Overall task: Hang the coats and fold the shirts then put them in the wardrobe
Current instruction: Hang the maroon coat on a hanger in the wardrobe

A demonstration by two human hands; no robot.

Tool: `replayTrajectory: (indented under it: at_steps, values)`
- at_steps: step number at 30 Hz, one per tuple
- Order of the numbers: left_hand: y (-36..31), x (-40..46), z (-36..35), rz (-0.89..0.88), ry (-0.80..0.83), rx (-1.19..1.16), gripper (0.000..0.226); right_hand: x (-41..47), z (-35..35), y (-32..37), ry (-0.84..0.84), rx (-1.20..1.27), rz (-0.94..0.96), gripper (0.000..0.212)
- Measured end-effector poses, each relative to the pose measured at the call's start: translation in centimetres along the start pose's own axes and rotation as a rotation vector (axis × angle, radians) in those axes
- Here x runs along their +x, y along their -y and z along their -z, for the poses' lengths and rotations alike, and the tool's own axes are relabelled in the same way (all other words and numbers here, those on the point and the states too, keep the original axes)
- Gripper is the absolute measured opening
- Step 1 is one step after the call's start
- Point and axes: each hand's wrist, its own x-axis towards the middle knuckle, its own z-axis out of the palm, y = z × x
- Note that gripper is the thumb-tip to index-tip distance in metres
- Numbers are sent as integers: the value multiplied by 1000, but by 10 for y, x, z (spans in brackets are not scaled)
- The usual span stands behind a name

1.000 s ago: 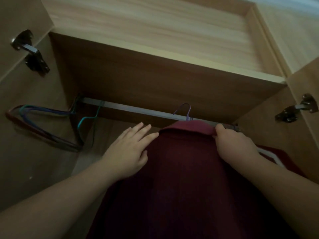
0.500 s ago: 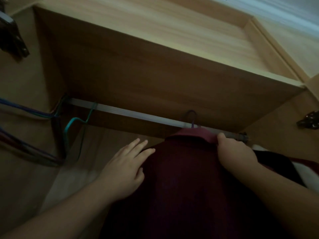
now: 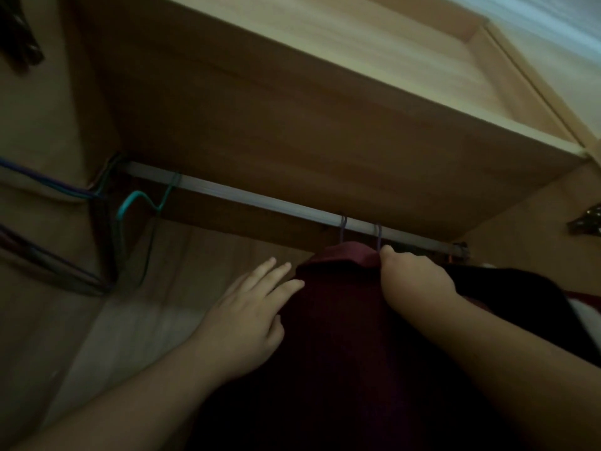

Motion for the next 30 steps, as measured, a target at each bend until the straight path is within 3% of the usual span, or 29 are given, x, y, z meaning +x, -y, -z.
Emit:
replayTrajectory:
  at_steps: [3,7,12,16,22,30]
  values:
    - [-2,-2,6,18,41,34,61,-8,1,1,-14,9,-5,41]
    - [-11,-11,16,55,87,49,63,-18,-4,-4,-96,-1,36,28]
    - [-29,-33,29,65,153,97,64,-38,-19,-27,-184,-81,115,59]
    - [-57,-61,42,100,222,77,64,-71,-15,-48,-140,-119,171,63]
    - [-103,-110,83,181,338,110,66,-109,4,-80,-23,113,153,52]
    - [-172,-153,159,204,477,156,67,-195,24,-107,12,443,120,64]
